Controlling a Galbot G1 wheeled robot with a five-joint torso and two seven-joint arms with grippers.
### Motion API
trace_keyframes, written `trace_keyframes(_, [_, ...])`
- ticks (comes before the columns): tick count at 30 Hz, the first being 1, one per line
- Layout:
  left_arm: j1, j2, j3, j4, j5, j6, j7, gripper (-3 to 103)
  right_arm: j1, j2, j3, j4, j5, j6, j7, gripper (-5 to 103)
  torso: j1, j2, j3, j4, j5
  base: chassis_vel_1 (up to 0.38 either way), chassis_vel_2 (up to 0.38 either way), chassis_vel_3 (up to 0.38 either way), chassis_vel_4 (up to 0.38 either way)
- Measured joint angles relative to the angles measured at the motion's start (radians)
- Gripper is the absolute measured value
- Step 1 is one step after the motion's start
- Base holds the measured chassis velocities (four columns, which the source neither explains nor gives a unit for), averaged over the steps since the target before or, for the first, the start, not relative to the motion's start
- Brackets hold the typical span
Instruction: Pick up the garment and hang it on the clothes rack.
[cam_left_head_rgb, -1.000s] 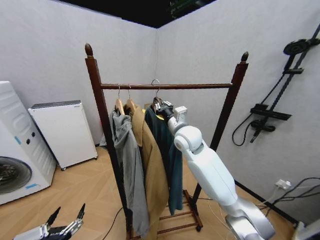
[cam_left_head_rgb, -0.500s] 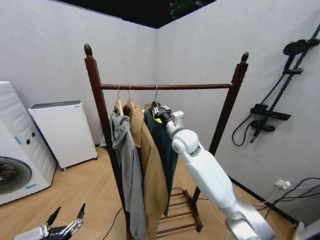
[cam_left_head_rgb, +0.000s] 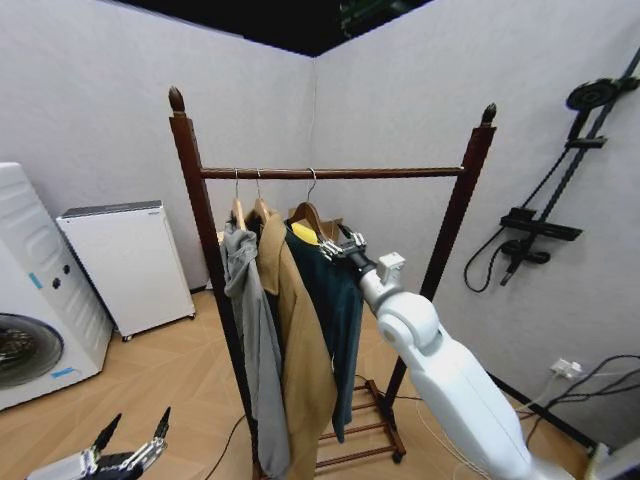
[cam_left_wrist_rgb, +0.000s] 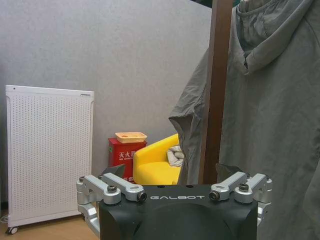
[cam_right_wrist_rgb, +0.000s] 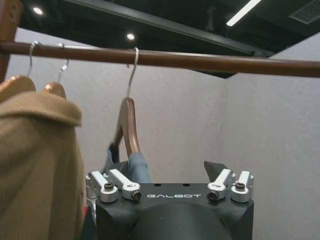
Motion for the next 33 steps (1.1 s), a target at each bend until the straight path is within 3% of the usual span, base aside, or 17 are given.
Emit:
trace_keyframes(1, [0.000,0.000,0.000,0.000,0.000,0.000,0.000,100,-0.074,-0.002,0.037,0.020,-0.023,0.001,0.005,89,0.000,0.000,0.000,0.0002,0.0000,0.000,0.000,0.000,0.000])
trace_keyframes(4, [0.000,0.000,0.000,0.000,0.000,0.000,-0.001,100,-0.188,0.014,0.072,0.028,-0.095,0.031,0.006,89,0.000,0.000,0.000,0.0000,0.0004,0.000,0.000,0.000,0.000])
trace_keyframes(5, [0.000,0.000,0.000,0.000,0.000,0.000,0.000,100,-0.242,0.031,0.088,0.028,-0.149,0.054,0.006,98,0.000,0.000,0.000,-0.0002,0.0006,0.000,0.000,0.000,0.000])
trace_keyframes(17, [0.000,0.000,0.000,0.000,0.000,0.000,0.000,100,-0.493,0.214,0.181,-0.008,-0.410,0.200,-0.003,100,0.000,0.000,0.000,0.0003,0.0000,0.000,0.000,0.000,0.000])
trace_keyframes(33, [0.000,0.000,0.000,0.000,0.000,0.000,0.000,100,-0.638,0.247,0.245,0.003,-0.426,0.281,-0.012,100,0.000,0.000,0.000,0.0002,0.0000,-0.047,-0.042,-0.043,-0.043])
